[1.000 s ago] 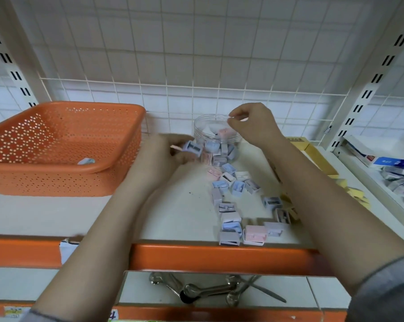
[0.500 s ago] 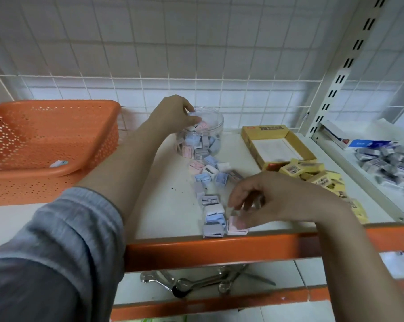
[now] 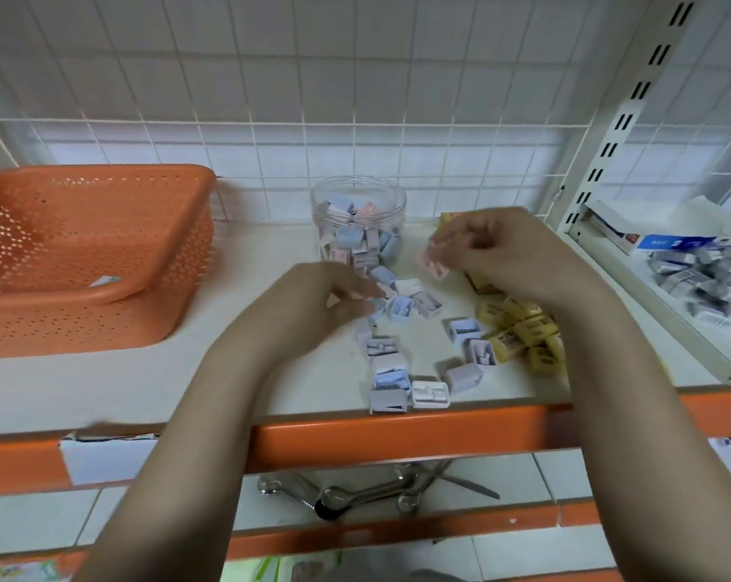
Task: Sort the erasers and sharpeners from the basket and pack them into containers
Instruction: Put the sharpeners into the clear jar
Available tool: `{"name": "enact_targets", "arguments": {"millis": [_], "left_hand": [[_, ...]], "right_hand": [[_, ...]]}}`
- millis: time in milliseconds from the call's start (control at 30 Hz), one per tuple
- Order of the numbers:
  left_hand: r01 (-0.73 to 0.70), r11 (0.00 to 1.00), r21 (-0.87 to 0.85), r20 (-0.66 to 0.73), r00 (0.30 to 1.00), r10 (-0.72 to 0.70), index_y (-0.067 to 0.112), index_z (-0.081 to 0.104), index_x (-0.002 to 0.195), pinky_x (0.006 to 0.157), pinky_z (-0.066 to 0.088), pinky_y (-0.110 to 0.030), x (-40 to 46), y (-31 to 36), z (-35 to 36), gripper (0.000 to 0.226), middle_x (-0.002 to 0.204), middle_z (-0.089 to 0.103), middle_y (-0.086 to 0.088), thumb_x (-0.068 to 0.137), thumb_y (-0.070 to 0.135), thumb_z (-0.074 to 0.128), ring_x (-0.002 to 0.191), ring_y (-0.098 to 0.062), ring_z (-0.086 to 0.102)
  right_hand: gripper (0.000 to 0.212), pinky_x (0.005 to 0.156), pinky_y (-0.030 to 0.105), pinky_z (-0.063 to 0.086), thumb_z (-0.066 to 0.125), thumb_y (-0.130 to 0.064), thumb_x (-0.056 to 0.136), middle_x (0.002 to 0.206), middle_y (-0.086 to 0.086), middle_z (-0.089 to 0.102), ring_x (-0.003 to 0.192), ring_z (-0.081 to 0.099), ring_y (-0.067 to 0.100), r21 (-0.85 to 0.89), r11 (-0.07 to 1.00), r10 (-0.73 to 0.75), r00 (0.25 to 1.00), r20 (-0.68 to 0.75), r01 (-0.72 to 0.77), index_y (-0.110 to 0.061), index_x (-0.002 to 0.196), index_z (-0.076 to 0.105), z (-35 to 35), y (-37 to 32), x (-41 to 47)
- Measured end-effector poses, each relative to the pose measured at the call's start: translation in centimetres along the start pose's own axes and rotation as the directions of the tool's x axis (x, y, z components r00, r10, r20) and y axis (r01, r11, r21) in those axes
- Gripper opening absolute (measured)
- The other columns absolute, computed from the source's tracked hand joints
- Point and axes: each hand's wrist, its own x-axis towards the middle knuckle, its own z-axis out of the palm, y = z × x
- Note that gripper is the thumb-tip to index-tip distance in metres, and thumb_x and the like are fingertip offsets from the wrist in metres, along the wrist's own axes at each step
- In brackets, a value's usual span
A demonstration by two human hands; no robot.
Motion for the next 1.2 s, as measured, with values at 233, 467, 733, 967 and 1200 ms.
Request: {"name": "enact_targets", "arguments": {"millis": [233,467,733,967,1200], "left_hand": [[-0.053,0.998,0.032,0.043,0.998,0.052,0.024,0.069,0.111,0.087,0.026,0.004,-1.3,-1.5,1.6,0.026,0.118,0.057,0.009,0.089,0.013,0.06,0.103,0.002,0.05],[-0.014,0.994,0.11,-0.046,0.999,0.019,0.023,0.071,0.104,0.069,0.034,-0.006,-1.1,-1.9,1.8,0.024,0.089,0.051,0.018,0.081,0.019,0.071,0.075,0.002,0.049],[0.025,0.996,0.08,-0.196,0.981,-0.009,0.022,0.071,0.105,0.069,0.04,-0.006,-0.1,-1.4,-1.3,0.025,0.091,0.06,0.007,0.08,0.021,0.072,0.072,0.001,0.053],[0.061,0.997,0.038,-0.398,0.916,-0.041,0.016,0.072,0.102,0.068,0.036,-0.017,4.2,0.0,-5.2,0.024,0.085,0.063,0.004,0.08,0.027,0.072,0.079,-0.01,0.058],[0.082,0.996,0.027,-0.366,0.928,-0.066,0.012,0.075,0.093,0.052,0.034,0.001,10.0,-0.4,-5.0,0.016,0.089,0.071,-0.003,0.083,0.024,0.07,0.076,-0.008,0.058]], "right_hand": [[0.011,0.051,0.005,0.04,0.069,-0.023,0.084,0.065,-0.009,0.065,0.056,0.057,-0.004,-0.031,1.0,0.001,0.987,-0.161,-0.006,-0.012,0.082,0.072,1.4,-1.8,7.9],[0.01,0.044,0.007,0.035,0.067,-0.012,0.076,0.074,0.006,0.068,0.053,0.051,0.003,-0.28,0.959,-0.004,0.991,-0.135,-0.035,-0.006,0.077,0.075,3.5,-1.9,12.9],[0.03,0.062,0.023,0.042,0.066,-0.023,0.082,0.076,0.014,0.063,0.072,0.056,0.017,-0.404,0.914,-0.033,0.983,-0.179,-0.043,0.005,0.091,0.071,4.1,-0.5,14.0],[0.017,0.071,0.018,0.041,0.062,-0.024,0.089,0.097,0.002,0.069,0.085,0.058,0.01,-0.286,0.958,-0.062,0.973,-0.222,-0.004,-0.009,0.088,0.07,2.1,-1.1,9.9],[0.014,0.07,0.012,0.049,0.077,-0.02,0.076,0.083,-0.013,0.072,0.074,0.064,-0.003,-0.284,0.958,0.121,0.936,0.33,-0.024,-0.024,0.089,0.073,-0.7,-1.4,-0.4]]}}
